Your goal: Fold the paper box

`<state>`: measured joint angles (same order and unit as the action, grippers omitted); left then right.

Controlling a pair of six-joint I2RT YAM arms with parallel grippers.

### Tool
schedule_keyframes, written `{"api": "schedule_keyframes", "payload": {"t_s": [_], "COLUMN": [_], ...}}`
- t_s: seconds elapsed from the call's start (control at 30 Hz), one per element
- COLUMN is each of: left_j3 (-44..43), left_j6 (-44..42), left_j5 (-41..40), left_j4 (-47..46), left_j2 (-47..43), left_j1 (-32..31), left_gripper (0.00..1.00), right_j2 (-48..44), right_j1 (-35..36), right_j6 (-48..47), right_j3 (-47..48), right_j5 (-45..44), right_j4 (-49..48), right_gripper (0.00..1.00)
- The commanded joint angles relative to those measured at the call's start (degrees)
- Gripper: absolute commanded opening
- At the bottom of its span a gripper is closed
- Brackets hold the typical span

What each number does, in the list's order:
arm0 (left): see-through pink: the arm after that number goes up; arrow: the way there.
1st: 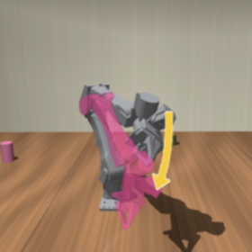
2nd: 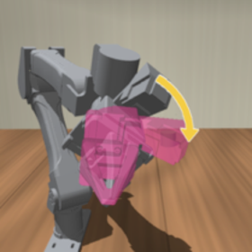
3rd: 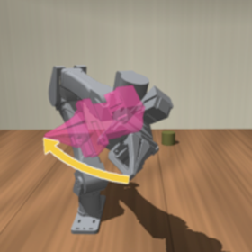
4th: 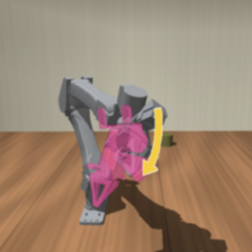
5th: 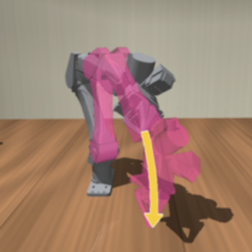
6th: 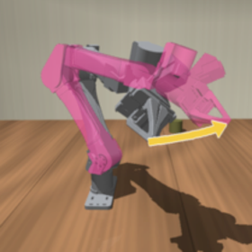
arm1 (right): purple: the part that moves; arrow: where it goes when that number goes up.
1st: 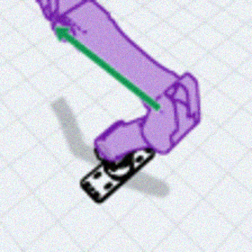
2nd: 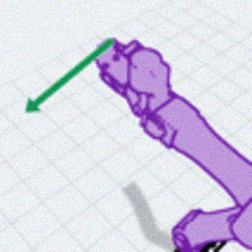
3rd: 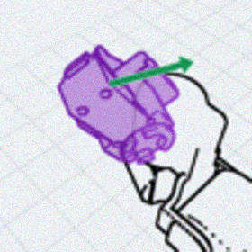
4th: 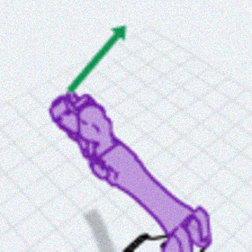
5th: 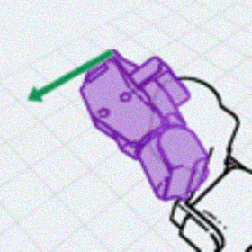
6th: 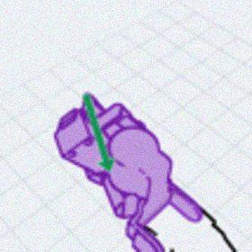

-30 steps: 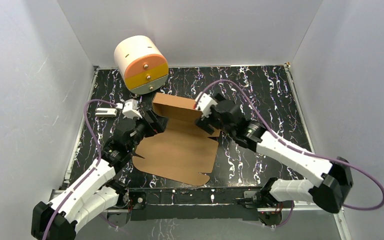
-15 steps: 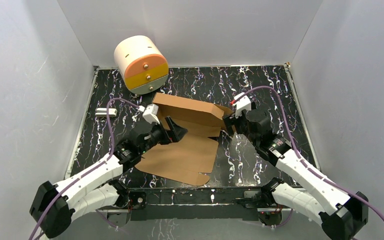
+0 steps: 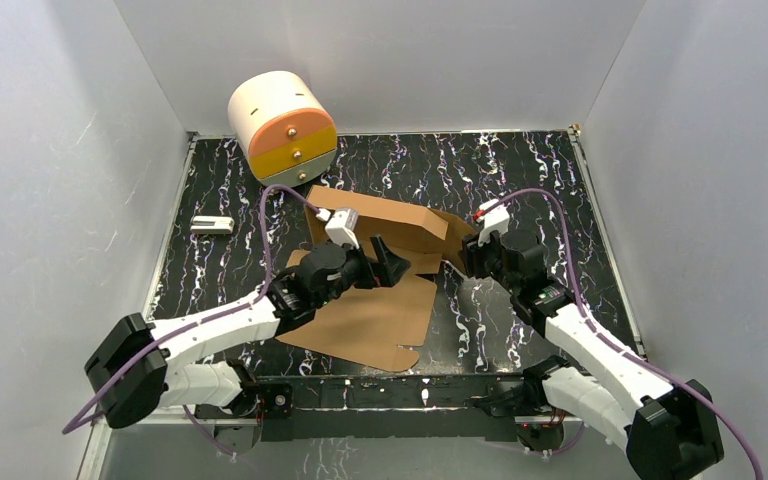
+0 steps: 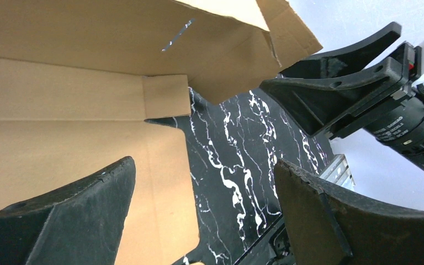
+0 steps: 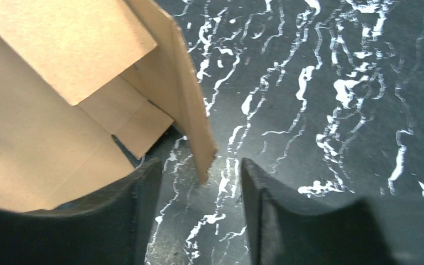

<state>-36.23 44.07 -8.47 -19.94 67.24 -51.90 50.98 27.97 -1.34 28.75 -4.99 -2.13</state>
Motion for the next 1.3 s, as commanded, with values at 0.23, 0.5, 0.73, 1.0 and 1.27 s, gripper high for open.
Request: {"api": "schedule_keyframes", "payload": {"t_s": [0.23, 0.5, 0.73, 1.0, 1.27], "left_j3": [-6.91, -7.39, -6.7, -10.0, -10.06], "left_j6": [-3.3, -0.93, -1.54, -6.35, -17.24], "left_j5": [-10.64, -20.58, -27.25, -31.65, -35.02], "left_j4": [-14.24, -21.31, -27.99, -28.55, -31.51], "left_j2": [9.73, 14.28, 17.39, 21.92, 25.59], "left_j1": [-6.57, -8.02, -8.31, -8.38, -8.39], "left_gripper": [0.92, 0.9, 0.83, 0.64, 0.28], "right_j2": [1.78, 2.11, 3.13, 4.49, 4.61], "right_j1": [-0.26, -0.23, -0.28, -0.2, -0.19], "right_j6": [0.9, 3.09, 4.84, 3.9, 2.44], "right_j3": [-3.1, -4.7, -5.88, -7.04, -7.51], "right_j5": [13.97, 18.43, 19.74, 20.81, 22.22], "right_j4": [-16.28, -20.32, -23.31, -24.87, -24.94], "right_gripper": [0.24, 0.2, 0.2, 0.2, 0.2]}}
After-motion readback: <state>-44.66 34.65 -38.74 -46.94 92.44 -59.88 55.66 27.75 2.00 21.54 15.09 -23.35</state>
